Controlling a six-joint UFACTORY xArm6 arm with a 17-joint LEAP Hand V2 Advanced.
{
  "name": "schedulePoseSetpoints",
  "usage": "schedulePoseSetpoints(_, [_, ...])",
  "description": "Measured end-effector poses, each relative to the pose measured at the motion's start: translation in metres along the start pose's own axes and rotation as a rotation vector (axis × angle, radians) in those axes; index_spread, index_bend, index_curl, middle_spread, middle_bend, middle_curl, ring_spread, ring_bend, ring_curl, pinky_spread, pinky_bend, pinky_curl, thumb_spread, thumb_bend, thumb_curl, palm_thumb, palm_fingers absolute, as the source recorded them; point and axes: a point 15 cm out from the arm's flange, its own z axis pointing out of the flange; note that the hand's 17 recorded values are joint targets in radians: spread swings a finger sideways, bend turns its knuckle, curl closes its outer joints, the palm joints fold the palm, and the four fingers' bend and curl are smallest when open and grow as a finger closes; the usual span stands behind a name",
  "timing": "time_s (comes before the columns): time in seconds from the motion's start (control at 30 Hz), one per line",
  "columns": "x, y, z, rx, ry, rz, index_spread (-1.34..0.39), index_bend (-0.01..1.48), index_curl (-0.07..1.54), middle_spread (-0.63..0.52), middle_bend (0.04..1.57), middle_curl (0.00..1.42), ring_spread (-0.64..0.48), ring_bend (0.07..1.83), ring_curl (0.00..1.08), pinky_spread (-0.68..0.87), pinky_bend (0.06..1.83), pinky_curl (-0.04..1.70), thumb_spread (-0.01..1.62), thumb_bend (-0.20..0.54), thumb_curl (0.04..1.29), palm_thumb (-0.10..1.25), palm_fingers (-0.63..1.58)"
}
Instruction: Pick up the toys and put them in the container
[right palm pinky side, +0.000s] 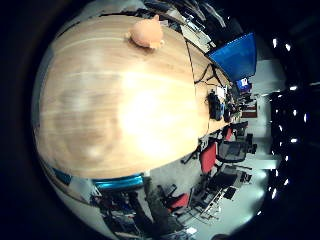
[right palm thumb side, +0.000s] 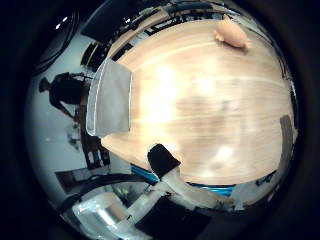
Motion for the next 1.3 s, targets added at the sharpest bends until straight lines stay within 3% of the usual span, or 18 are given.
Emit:
schedulePoseSetpoints(0.63, [0.004, -0.005, 0.013, -0.017, -0.014, 0.014, -0.45, 0.16, 0.28, -0.11, 0.29, 0.36, -0.03, 0.52, 0.21, 0.38, 0.51, 0.22, 0.97, -0.029, 0.28, 0.20, 0.30])
schedulePoseSetpoints(1.3, [0.079, -0.114, -0.016, 0.047, 0.014, 0.084, -0.42, 0.15, 0.26, -0.08, 0.28, 0.36, -0.03, 0.59, 0.22, 0.38, 0.61, 0.23, 0.97, -0.029, 0.28, 0.22, 0.27])
